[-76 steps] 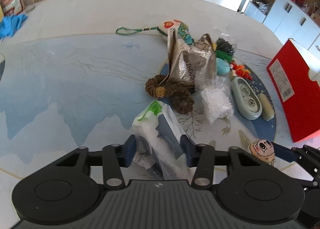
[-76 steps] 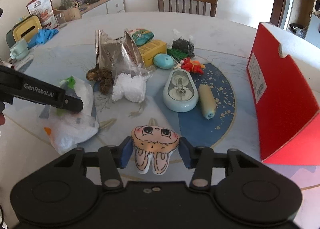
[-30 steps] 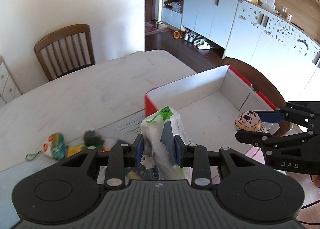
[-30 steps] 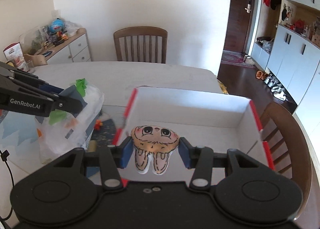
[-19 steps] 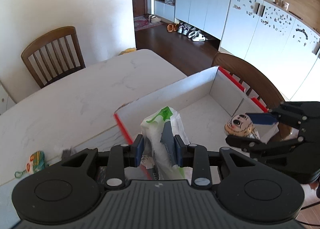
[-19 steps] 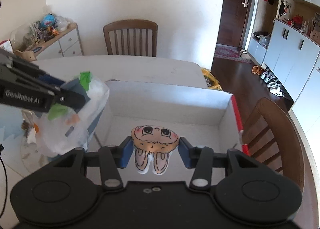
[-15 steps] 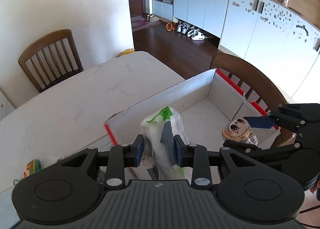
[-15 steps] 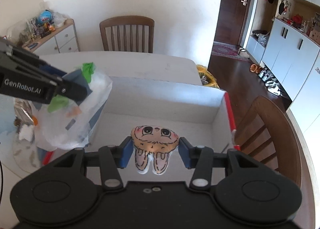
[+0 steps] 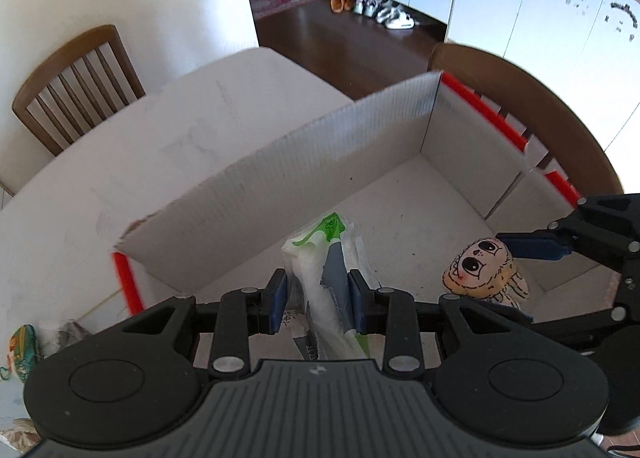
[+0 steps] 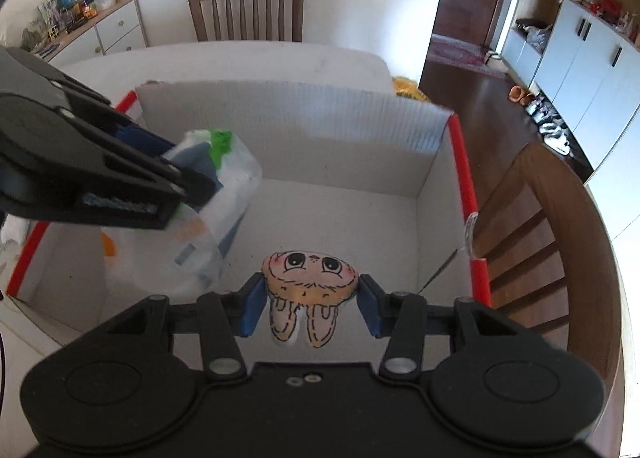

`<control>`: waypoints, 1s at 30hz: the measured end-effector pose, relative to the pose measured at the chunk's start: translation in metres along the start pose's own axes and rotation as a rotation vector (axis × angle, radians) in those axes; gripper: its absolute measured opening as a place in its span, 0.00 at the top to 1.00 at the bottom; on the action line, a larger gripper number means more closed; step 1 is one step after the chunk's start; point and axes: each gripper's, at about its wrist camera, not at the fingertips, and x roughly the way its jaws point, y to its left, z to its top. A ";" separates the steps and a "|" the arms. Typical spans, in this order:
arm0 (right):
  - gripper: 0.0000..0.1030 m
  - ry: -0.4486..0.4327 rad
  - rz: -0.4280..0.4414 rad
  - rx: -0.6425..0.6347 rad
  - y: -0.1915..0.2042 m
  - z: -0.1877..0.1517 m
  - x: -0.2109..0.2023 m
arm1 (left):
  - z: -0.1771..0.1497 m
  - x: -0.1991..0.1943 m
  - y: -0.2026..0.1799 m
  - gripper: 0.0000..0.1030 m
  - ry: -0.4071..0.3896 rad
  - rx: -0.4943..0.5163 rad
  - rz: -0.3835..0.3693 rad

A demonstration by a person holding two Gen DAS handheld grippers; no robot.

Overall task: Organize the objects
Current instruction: 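Carry the bag and plush into the red shoebox with both tools, then open both tools to release the bag and plush in the box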

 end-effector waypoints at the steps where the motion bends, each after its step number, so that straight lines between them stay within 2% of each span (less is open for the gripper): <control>1: 0.54 0.007 0.005 -0.004 0.000 0.003 0.003 | 0.000 0.006 -0.001 0.69 0.012 0.001 -0.001; 10: 0.54 0.099 0.023 -0.052 -0.002 0.004 0.026 | 0.002 0.045 -0.004 0.69 0.104 0.009 -0.004; 19: 0.54 0.172 0.051 -0.067 -0.003 0.008 0.041 | 0.003 0.060 -0.006 0.67 0.152 0.003 -0.016; 26: 0.50 0.194 0.060 -0.066 -0.001 0.008 0.042 | 0.006 0.056 -0.006 0.56 0.146 -0.005 -0.008; 30: 0.44 0.187 0.053 -0.057 -0.003 0.005 0.040 | 0.009 0.048 -0.004 0.49 0.130 -0.001 -0.003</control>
